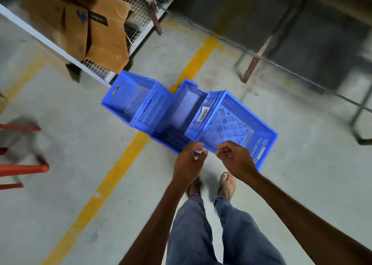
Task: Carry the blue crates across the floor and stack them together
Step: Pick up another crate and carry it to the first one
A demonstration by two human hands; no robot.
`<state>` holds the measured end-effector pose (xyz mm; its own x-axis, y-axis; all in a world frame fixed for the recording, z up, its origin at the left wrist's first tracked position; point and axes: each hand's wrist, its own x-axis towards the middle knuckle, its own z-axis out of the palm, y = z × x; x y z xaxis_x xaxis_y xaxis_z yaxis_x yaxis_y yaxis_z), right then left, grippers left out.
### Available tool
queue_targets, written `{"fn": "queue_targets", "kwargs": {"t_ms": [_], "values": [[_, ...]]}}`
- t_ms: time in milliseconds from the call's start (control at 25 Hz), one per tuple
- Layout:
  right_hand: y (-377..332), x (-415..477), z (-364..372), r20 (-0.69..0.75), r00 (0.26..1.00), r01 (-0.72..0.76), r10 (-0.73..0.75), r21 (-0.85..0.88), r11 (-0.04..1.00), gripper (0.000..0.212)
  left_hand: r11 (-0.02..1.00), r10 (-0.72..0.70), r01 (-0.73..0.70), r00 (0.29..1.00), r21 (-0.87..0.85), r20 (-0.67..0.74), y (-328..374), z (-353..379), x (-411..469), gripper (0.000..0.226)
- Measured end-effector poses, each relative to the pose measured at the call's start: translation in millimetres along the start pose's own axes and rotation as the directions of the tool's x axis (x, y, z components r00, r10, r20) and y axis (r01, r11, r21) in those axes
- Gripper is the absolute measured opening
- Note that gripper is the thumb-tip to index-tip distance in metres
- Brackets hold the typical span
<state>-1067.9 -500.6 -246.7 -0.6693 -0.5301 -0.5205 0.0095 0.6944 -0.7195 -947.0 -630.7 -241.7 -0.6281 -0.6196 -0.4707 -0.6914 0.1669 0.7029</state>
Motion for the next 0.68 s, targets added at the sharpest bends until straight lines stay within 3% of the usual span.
{"fn": "queue_targets", "kwargs": {"t_ms": [80,160,240,400,560,680], "values": [[16.5,43.8,15.3,0.026,0.997,-0.075,0.075,-0.015,0.997,0.012,0.995,-0.099,0.099,0.995,-0.022,0.014,-18.8,20.6,45.3,0.009],[33.8,87.3,36.2,0.019,0.992,-0.127,0.127,-0.037,0.991,0.017,0.993,-0.114,0.113,0.993,0.046,0.017,-37.1,41.4,93.4,0.015],[52.2,130.9,62.9,0.005,0.988,-0.151,0.151,-0.044,0.988,0.02,0.986,-0.146,0.143,0.989,0.089,0.033,-60.0,64.9,141.6,0.002],[77.9,204.8,119.0,-0.025,0.972,-0.233,0.233,-0.01,0.972,0.022,0.963,-0.208,0.19,0.975,0.194,0.075,-105.8,101.3,204.6,0.037],[92.3,252.2,156.8,-0.002,0.911,-0.408,0.411,0.122,0.905,0.034,0.979,-0.137,0.119,0.985,0.164,0.103,-128.3,111.3,229.0,0.04],[106.5,259.5,154.1,-0.018,0.903,-0.416,0.429,0.211,0.884,0.028,0.993,-0.103,0.092,0.984,0.078,0.142,-126.9,109.0,235.0,0.037]]}}
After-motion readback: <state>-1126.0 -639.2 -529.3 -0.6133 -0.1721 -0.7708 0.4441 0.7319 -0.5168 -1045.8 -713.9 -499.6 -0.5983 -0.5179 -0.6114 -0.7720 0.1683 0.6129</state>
